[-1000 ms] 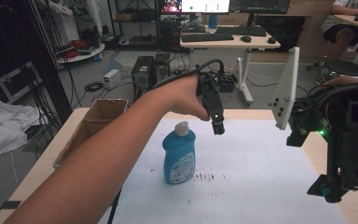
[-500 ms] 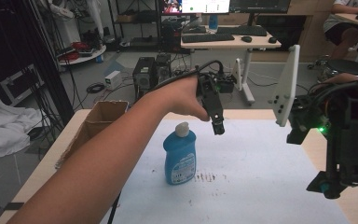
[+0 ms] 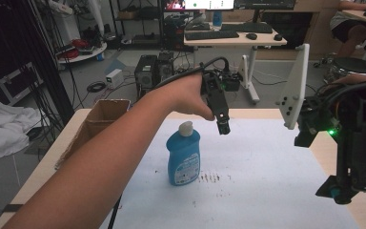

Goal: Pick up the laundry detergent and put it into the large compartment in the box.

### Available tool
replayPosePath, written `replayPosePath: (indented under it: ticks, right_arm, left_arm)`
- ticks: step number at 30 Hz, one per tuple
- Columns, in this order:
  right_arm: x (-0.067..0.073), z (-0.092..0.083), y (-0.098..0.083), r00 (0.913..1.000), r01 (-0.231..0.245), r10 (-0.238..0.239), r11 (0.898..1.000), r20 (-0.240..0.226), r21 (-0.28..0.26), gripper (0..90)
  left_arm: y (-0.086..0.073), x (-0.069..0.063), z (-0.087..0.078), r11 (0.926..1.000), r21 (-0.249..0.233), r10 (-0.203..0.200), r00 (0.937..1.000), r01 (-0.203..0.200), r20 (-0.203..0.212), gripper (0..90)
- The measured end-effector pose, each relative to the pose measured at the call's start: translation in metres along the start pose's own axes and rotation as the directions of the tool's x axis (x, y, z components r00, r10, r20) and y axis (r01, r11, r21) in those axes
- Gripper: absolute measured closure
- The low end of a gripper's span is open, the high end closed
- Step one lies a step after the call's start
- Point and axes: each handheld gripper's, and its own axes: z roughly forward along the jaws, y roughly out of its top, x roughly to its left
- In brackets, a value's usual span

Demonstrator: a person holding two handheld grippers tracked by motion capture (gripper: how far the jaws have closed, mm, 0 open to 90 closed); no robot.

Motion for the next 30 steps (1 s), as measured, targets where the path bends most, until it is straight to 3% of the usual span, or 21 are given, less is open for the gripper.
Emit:
replayPosePath:
  ticks: [10,22,30]
  right_arm:
    - [0.003,0.001,0.001,0.9999,0.015,-0.015,1.0,-0.003,0.005,4.4]
    - [0.002,0.0,-0.003,0.9999,0.014,-0.014,1.0,0.001,-0.001,4.4]
    - [0.002,0.001,0.001,0.9997,0.026,-0.026,1.0,0.001,0.001,4.4]
  left_arm:
    - [0.005,-0.006,0.002,0.9999,-0.005,0.013,0.9999,-0.013,0.006,4.4]
    - [0.004,-0.007,0.001,1.0,-0.003,-0.003,1.0,0.003,-0.007,4.4]
    - [-0.003,-0.011,-0.012,0.9998,-0.014,-0.016,0.9995,0.016,-0.026,4.3]
